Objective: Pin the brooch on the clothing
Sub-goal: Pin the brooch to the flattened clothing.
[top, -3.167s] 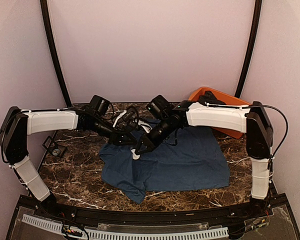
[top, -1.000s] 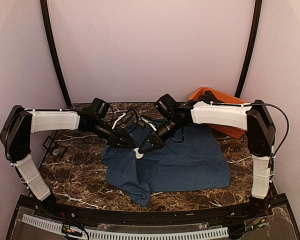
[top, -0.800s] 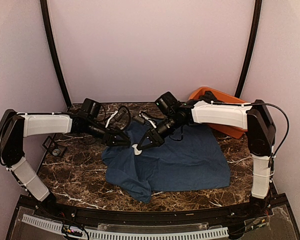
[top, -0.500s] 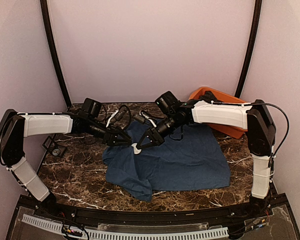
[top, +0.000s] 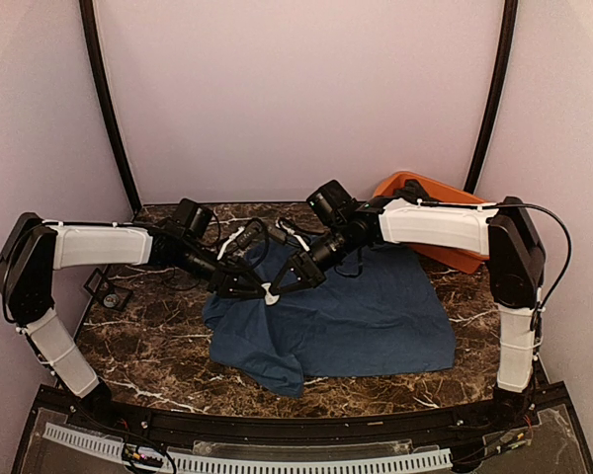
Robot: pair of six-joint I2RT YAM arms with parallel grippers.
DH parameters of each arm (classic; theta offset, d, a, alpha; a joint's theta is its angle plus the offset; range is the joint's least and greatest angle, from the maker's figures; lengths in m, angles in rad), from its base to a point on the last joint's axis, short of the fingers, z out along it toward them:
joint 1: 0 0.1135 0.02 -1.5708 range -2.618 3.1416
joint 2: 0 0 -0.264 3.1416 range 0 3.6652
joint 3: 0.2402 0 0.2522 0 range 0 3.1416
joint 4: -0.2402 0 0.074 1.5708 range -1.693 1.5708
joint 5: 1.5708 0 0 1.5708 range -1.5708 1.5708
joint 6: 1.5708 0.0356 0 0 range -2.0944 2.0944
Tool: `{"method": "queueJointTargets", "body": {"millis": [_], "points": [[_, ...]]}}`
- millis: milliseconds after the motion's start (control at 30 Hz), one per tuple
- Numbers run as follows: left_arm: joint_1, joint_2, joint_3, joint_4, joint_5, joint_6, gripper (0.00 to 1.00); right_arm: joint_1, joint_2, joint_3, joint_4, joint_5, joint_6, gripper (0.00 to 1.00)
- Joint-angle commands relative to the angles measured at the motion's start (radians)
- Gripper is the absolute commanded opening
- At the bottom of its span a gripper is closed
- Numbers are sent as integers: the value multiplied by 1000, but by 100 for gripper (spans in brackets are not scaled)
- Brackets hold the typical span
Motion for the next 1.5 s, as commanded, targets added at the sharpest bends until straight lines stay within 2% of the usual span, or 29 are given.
{"method": "queueJointTargets", "body": {"millis": [0, 433, 1033, 1233, 1467], "points": [[-9, 12, 29, -31, 7, 24, 47, -5, -16, 14, 30, -27, 7, 0], [-9, 5, -39, 176, 93, -124, 41, -8, -3, 19, 34, -32, 15, 0], [-40, 48, 4, 30, 25, -14, 28, -28, -12, 12, 61, -60, 46, 0], [-40, 37, -1, 79, 31, -48, 28, -30, -10, 9, 63, -67, 49, 0], [-32, 21, -31, 212, 56, -133, 31, -30, -3, 4, 64, -46, 56, 0]]}}
